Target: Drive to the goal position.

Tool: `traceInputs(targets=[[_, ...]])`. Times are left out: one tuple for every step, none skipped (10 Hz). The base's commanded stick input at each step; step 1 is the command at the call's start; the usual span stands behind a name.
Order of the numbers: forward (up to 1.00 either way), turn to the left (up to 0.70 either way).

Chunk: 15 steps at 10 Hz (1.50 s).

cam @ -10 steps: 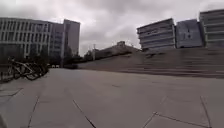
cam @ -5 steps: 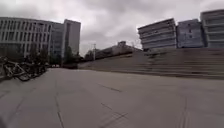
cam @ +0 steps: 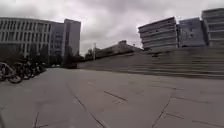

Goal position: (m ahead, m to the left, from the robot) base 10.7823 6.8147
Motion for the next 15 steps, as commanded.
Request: traceInputs(targets=[[1.0,0.0],[1.0,0.0],[1.0,0.04],[1.0,0.09],[1.0,0.13],[1.0,0.05],[1.0,0.0],[1.0,0.0],[1.0,0.0],[1.0,0.09],[1.0,0.19],[1.0,0.0],[1.0,0.0],[1.0,0.0],[1.0,0.11]])
